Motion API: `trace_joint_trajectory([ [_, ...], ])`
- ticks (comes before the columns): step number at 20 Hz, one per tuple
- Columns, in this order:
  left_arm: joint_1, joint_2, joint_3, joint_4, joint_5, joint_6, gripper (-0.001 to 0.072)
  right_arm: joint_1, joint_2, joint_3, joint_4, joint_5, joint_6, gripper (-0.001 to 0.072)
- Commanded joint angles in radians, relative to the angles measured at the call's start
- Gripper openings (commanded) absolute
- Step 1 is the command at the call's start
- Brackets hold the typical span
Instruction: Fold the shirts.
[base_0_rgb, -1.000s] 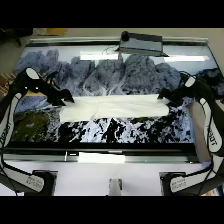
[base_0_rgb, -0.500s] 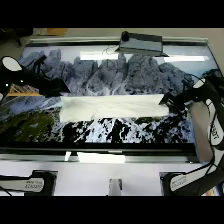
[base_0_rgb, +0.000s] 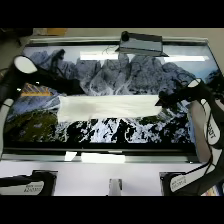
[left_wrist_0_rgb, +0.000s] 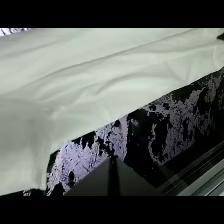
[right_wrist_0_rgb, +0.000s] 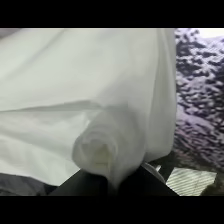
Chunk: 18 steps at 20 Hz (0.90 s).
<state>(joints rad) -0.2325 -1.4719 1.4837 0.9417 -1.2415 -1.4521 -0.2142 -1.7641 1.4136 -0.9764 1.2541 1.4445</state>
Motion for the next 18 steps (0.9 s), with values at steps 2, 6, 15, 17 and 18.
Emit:
trace_joint_trajectory([
  [2,-0.192,-0.129,-0.101,-0.005,0.308,-0.087,0.0035,0.003,0.182,0.001,0.033,0.112,-0.003,0.0025],
  [6,-0.270,-0.298,-0.101,-0.294,0.460,-0.111,0.0035,0.024,0.362,0.001,0.027,0.236,0.034,0.0025],
  [15,-0.509,-0.489,-0.097,-0.793,0.525,0.076,0.0034,0.107,0.670,0.000,0.051,0.261,0.161,0.0026],
  [17,-0.515,-0.473,-0.097,-0.815,0.578,0.141,0.0033,0.107,0.697,0.000,0.051,0.275,0.178,0.0026],
  [18,-0.503,-0.449,-0.097,-0.805,0.598,0.183,0.0032,0.107,0.697,0.000,0.051,0.287,0.179,0.0026],
])
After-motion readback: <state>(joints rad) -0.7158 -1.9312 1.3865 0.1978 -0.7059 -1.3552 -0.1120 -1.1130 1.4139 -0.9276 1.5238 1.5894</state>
